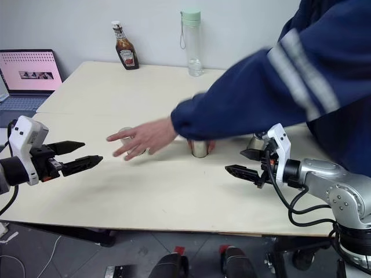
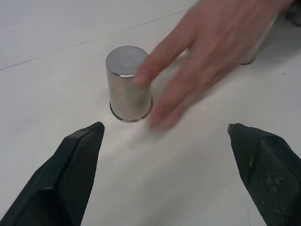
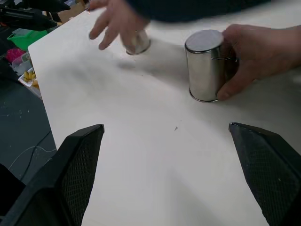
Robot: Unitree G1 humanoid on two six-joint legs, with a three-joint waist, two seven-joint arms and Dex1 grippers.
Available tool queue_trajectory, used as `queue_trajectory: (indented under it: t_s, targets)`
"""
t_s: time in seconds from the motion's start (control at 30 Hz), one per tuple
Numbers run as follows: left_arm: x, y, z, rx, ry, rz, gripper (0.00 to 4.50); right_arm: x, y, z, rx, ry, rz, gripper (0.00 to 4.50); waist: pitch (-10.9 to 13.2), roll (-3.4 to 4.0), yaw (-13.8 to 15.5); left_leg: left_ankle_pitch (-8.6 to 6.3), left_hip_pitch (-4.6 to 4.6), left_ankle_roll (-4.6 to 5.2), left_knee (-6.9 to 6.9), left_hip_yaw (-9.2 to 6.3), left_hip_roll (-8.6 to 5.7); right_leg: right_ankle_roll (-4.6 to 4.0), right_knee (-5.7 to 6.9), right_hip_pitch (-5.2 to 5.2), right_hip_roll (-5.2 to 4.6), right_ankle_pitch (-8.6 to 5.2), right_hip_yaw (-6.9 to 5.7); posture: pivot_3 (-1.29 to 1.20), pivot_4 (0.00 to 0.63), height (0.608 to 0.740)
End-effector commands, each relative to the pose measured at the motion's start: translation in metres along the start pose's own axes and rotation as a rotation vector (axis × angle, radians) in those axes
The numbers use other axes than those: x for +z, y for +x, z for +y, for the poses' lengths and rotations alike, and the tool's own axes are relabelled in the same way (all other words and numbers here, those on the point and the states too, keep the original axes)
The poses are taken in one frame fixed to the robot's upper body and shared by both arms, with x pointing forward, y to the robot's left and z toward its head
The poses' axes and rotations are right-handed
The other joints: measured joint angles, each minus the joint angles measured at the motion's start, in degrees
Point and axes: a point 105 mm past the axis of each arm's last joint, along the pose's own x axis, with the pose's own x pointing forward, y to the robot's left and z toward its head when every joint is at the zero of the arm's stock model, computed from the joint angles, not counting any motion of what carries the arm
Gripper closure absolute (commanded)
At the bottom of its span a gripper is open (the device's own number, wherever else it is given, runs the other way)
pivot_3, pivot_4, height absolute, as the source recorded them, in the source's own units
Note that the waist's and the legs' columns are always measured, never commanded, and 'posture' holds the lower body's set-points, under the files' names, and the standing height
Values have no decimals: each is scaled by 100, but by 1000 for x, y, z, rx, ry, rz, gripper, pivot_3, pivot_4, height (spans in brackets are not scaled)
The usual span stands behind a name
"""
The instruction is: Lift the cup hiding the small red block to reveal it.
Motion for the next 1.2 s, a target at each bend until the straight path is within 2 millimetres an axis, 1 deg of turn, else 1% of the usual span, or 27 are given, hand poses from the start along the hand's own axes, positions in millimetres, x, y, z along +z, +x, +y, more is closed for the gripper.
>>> queue_trajectory:
  t_s: [0.03, 0.07, 0.17, 0.23, 0.27, 0.3, 0.37, 0.4, 0.47, 0.6, 0.7, 0.87, 1.03, 1.2]
  targets:
    - [7, -4, -5, -18, 23, -15, 23, 7, -2, 6, 19, -38, -18, 0, 0, 0, 0, 0, 0, 0, 0, 0, 0, 0, 0, 0, 0, 0, 0, 0, 150, 740]
    - [5, -3, -10, -34, 26, -19, 23, 5, 0, 6, 17, -42, -17, 0, 0, 0, 0, 0, 0, 0, 0, 0, 0, 0, 0, 0, 0, 0, 0, 0, 150, 740]
    - [1, 1, -34, -104, 45, -59, 23, -8, 10, 8, -22, -87, -10, 0, -2, 0, 0, 0, 1, 0, -1, 3, 0, 0, -2, 0, 0, 0, 3, 0, 150, 740]
    - [-1, 5, -51, -137, 79, -80, 23, -13, 25, 8, -50, -120, -40, 0, -5, -4, -3, 0, 0, 0, -3, 1, 1, -1, -3, 1, -1, 0, 3, 0, 150, 740]
    - [-2, 7, -57, -140, 98, -90, 23, -14, 31, 7, -68, -130, -62, 0, -5, -5, -11, 0, -1, 0, -3, 2, 2, 0, -4, 0, -1, 0, 4, 0, 150, 740]
    - [-1, 12, -63, -140, 85, -119, 23, -14, 41, 4, -101, -112, -98, 0, -6, -6, -12, 0, -1, -1, -1, 3, 2, 0, 0, 0, -1, 0, 6, 0, 150, 740]
    - [-9, 24, -91, -191, 90, -145, 23, -18, 67, -11, -211, -100, -150, 0, -13, -10, -15, 2, 10, -3, 4, 5, 0, 0, 16, 3, -1, 0, 10, 0, 150, 740]
    - [-9, 28, -101, -204, 83, -166, 23, -20, 76, -17, -250, -99, -163, 0, -13, -11, -20, 1, 24, -3, 7, 15, 0, 0, 27, 10, -1, 0, 21, 0, 150, 740]
    - [-6, 34, -109, -193, 84, -205, 23, -20, 90, -27, -291, -97, -189, 0, -13, -11, -16, 5, 40, -8, 9, 27, -3, 4, 41, 16, -1, 2, 35, 0, 150, 740]
    - [-7, 41, -119, -181, 98, -217, 23, -20, 111, -39, -320, -85, -218, 0, -16, -16, 7, 14, 46, -17, 22, 24, -4, 5, 61, 16, 6, 4, 33, 0, 150, 740]
    - [-7, 44, -125, -191, 76, -222, 23, -18, 127, -43, -313, -110, -226, 0, -17, -18, -15, 16, 60, -17, 19, 29, -2, 4, 63, 22, 11, 5, 38, 0, 150, 740]
    - [-12, 45, -121, -167, 82, -196, 23, -15, 146, -46, -296, -107, -233, 0, -17, -18, -21, 15, 65, -17, 8, 30, 2, -2, 62, 20, 17, 3, 38, 0, 150, 740]
    - [-10, 46, -115, -157, 75, -198, 23, -14, 160, -49, -276, -108, -232, 0, -16, -17, -26, 15, 65, -17, 2, 28, 2, -9, 62, 19, 17, 0, 37, 0, 150, 740]
    - [-8, 48, -114, -158, 76, -200, 23, -4, 173, -50, -265, -123, -252, 0, -16, -16, -34, 15, 68, -17, 3, 28, 2, -9, 63, 21, 17, 0, 36, 0, 150, 740]
